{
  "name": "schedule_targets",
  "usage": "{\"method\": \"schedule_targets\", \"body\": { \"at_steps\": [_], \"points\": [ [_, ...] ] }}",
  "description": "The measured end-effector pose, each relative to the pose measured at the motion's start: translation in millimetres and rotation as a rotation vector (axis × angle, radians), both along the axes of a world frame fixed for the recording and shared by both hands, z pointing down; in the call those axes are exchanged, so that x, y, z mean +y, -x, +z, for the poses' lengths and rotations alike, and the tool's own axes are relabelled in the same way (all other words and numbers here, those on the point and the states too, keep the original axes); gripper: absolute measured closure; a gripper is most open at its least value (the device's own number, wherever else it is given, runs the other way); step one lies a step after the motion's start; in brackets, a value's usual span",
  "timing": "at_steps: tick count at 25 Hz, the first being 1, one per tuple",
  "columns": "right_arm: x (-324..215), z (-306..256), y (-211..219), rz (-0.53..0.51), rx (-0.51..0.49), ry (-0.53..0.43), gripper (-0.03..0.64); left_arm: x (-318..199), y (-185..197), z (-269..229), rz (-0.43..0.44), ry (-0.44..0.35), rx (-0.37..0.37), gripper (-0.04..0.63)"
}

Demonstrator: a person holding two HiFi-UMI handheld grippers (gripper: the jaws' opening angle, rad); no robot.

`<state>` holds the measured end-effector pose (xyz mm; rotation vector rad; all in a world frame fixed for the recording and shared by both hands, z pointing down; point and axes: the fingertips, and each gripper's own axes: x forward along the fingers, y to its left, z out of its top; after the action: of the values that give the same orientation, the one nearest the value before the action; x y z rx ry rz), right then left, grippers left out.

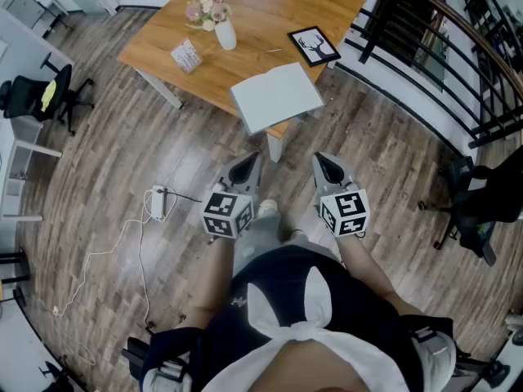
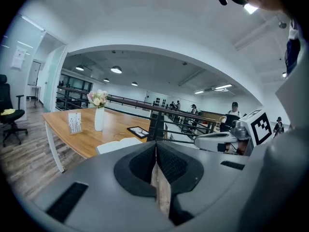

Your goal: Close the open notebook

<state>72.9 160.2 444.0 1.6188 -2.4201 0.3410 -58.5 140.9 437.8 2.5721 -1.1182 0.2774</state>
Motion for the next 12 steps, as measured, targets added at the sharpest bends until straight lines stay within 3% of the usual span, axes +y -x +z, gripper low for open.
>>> {"method": "schedule_targets", "body": {
  "at_steps": [12],
  "points": [
    [-55,-2,-10,0.069,-0.016,-0.006,0.618,-61,-2,4,0.051,0.012,0.011,0.575]
  ]
}}
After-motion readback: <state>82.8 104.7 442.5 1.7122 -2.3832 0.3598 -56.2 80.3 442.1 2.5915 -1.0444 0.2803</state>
